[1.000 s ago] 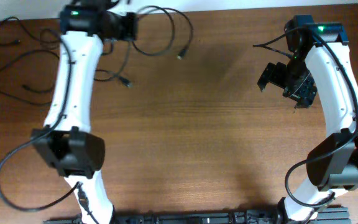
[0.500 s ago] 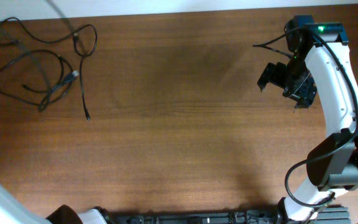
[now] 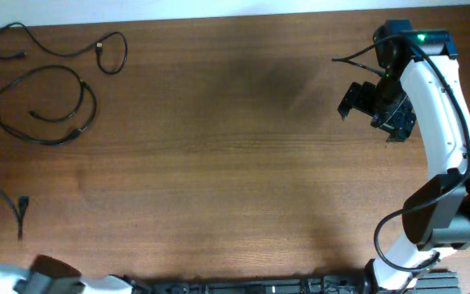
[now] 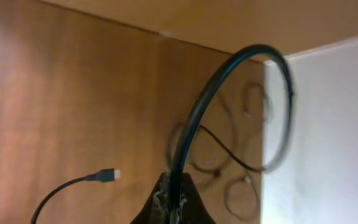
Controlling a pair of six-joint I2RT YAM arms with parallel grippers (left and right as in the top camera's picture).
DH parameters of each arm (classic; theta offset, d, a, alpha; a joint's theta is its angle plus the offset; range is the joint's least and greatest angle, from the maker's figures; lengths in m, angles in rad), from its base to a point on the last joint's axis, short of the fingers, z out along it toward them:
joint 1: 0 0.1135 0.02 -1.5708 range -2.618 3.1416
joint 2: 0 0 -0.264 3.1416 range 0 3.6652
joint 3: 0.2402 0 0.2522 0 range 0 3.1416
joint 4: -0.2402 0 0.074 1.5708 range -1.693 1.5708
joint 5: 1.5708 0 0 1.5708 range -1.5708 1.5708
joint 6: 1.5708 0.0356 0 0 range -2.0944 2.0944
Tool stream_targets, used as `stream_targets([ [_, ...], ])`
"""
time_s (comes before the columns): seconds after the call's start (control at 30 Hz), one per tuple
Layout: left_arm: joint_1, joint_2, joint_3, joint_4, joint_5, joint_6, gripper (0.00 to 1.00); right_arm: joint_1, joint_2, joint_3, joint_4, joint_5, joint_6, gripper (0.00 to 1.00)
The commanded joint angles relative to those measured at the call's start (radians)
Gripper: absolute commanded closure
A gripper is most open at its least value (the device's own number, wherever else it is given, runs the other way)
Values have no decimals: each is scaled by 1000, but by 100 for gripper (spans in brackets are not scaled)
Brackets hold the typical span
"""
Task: Untangle cables
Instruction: 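Drag the second cable to the left side with the left gripper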
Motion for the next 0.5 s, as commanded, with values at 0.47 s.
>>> stream_targets([
  [0.47, 5, 677, -6, -48, -158, -27, 90, -1, -2, -1, -2, 10, 4, 2],
])
